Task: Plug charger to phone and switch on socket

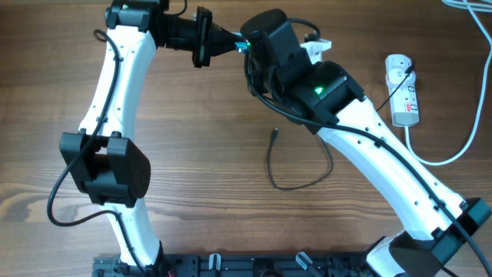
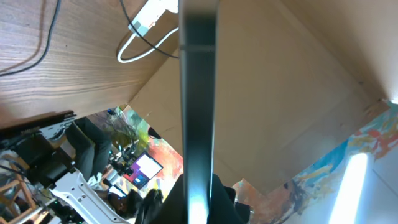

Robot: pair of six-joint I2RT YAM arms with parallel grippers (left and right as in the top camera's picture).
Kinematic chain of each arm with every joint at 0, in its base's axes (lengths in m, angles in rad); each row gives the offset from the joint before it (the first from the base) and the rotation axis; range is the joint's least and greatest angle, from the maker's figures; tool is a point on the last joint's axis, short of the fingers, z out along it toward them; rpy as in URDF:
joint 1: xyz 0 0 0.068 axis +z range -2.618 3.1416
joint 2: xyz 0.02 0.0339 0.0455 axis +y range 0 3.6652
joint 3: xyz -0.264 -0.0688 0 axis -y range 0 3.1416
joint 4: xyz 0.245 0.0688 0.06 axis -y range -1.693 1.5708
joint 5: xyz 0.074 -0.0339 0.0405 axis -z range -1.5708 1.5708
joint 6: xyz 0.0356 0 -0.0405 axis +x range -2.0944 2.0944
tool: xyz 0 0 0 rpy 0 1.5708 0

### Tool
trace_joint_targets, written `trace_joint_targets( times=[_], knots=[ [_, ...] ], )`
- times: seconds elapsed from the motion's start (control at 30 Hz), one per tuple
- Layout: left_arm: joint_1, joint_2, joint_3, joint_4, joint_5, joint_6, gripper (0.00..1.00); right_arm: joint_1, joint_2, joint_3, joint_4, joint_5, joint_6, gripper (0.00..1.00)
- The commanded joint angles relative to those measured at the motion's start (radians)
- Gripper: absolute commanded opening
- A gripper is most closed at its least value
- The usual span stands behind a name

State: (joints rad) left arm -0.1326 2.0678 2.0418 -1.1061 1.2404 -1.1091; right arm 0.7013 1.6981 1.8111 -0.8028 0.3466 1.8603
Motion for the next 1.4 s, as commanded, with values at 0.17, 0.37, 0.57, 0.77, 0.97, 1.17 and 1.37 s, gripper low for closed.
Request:
trace_joint_targets(
  times=[0.17, 0.37, 0.57, 0.77, 0.97, 1.17, 1.37],
  knots=[
    [0.055, -0.027, 0.018, 0.041, -0.21, 0.09, 0.04, -0.132, -0.1, 0.013, -0.053, 0.067, -0.819, 0.96],
    [0.101, -0.027, 0.018, 0.021, -0.491, 0.339, 0.04, -0.234, -0.108, 0.013, -0.323, 0.063, -1.084, 1.0],
    [0.099, -0.027, 0.017, -0.038, -0.815, 0.373, 0.04, -0.235, -0.074, -0.105, -0.446, -0.114, -1.141, 1.0],
    [0.099, -0.026, 0.017, -0.091, -1.078, 0.373, 0.04, -0.234, -0.051, -0.368, -0.287, -0.372, -1.258, 0.99],
    [0.099, -0.026, 0.017, -0.103, -1.104, 0.373, 0.04, -0.188, 0.002, -0.474, -0.224, -0.407, -1.255, 0.91],
    [0.097, -0.026, 0.017, -0.103, -1.104, 0.373, 0.04, -0.16, 0.129, -0.44, -0.253, -0.426, -1.257, 0.91],
    [0.097, -0.026, 0.017, -0.105, -1.104, 0.373, 0.04, -0.115, 0.2, -0.439, -0.169, -0.413, -1.231, 0.84]
  ],
)
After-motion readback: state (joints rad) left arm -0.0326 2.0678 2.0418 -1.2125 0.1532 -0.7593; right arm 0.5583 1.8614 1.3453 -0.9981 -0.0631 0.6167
